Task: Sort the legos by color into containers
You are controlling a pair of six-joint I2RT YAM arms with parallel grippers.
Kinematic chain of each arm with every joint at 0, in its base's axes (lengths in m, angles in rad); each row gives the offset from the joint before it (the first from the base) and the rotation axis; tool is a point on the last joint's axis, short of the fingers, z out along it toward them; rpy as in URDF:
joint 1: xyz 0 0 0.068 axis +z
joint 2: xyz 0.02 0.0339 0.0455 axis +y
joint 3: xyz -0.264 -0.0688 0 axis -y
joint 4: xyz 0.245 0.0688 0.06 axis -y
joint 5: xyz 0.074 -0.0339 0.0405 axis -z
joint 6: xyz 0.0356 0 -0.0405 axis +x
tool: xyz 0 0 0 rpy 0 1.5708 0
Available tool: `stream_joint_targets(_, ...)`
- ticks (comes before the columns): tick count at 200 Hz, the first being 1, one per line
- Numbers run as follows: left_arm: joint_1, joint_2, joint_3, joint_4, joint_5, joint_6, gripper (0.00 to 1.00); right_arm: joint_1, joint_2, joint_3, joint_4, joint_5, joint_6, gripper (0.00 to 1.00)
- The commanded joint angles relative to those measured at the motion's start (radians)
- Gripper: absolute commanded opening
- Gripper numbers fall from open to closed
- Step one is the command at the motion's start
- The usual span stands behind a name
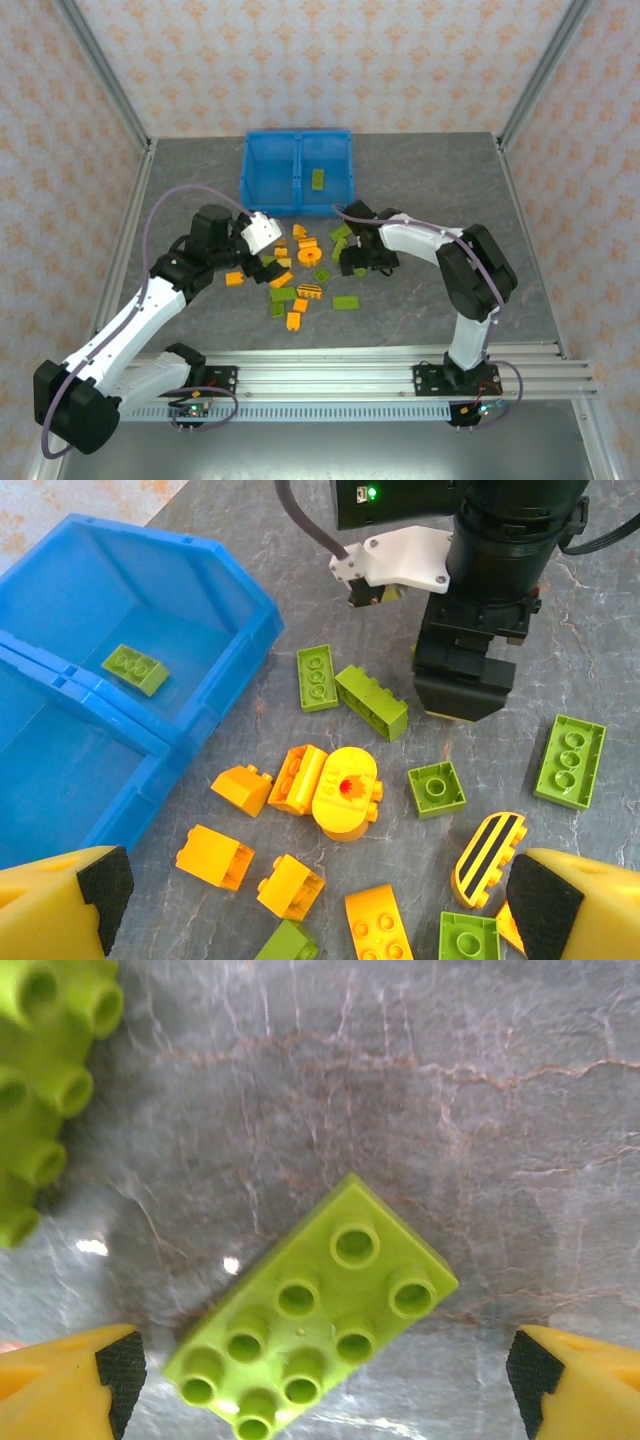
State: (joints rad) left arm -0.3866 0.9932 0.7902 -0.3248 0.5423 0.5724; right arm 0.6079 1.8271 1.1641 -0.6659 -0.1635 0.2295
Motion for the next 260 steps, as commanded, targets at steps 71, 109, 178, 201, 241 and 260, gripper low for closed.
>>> stream_joint_targets(71, -0.017, -0.015, 0.023, -0.005, -0.017, -0.009, 1.0, 0.021, 0.034, 0.017, 0.01, 0.1, 0.339, 0.65)
stream_joint_targets(109, -0.018, -0.01, 0.026, -0.005, -0.017, -0.011, 1.0, 0.044, 0.025, -0.032, -0.006, 0.108, 0.38, 0.54)
stream_joint_targets(178, -0.018, -0.012, 0.031, -0.058, 0.086, 0.056, 1.0, 0.006, -0.122, -0.061, 0.049, 0.134, 0.408, 0.35)
stream_joint_targets(201, -0.017, -0.026, 0.027, -0.051, 0.098, 0.066, 1.0, -0.011, -0.182, 0.008, 0.031, 0.181, 0.357, 0.31)
stream_joint_targets(241, -0.017, -0.049, 0.02, 0.0, 0.086, 0.037, 1.0, -0.01, -0.096, 0.347, 0.028, 0.23, 0.132, 0.32)
stream_joint_targets(260, -0.018, -0.056, 0.018, 0.017, 0.044, 0.019, 1.0, -0.008, 0.015, 0.545, 0.057, 0.193, 0.057, 0.32)
